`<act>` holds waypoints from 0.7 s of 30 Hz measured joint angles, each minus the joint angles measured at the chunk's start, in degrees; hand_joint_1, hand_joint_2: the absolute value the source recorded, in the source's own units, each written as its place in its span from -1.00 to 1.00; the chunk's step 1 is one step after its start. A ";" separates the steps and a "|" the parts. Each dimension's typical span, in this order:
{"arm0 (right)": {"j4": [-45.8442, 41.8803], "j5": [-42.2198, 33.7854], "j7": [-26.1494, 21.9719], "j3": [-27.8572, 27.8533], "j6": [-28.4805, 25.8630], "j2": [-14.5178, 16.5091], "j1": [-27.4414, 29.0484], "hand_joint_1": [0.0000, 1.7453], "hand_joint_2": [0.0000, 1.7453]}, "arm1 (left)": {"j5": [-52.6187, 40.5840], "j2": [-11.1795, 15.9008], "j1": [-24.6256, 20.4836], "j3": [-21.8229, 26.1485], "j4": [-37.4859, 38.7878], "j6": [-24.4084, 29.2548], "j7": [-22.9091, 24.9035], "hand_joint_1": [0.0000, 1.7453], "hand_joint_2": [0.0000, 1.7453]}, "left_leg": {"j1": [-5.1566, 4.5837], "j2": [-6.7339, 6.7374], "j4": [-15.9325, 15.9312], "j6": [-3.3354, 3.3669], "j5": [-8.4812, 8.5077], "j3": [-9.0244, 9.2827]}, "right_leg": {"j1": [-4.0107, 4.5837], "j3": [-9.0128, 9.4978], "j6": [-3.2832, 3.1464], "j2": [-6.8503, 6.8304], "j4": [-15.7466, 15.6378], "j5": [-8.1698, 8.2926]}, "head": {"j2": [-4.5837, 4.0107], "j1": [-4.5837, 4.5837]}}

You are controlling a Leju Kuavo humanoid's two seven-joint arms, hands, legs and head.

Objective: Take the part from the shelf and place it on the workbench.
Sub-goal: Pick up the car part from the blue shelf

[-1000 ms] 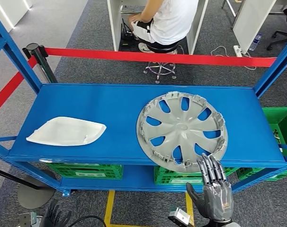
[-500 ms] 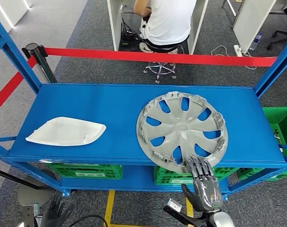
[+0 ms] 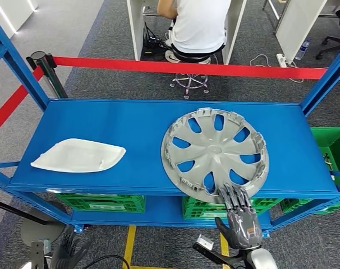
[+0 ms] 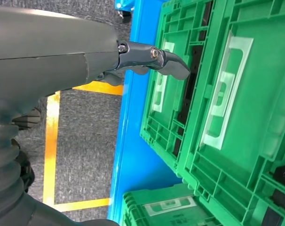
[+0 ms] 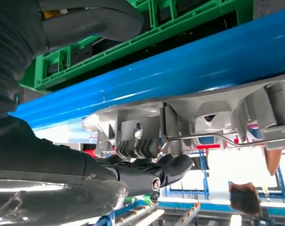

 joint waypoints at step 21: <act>-5.37 6.58 2.64 0.14 -0.03 -0.03 -0.56 -1.00 1.00 | -0.25 -1.11 0.09 -3.54 0.00 1.48 -0.01 -1.00 1.00 | 0.00 0.00 0.00 0.01 -0.01 0.00 | 0.00 0.01 0.00 -0.01 0.00 -0.01 | 0.00 0.00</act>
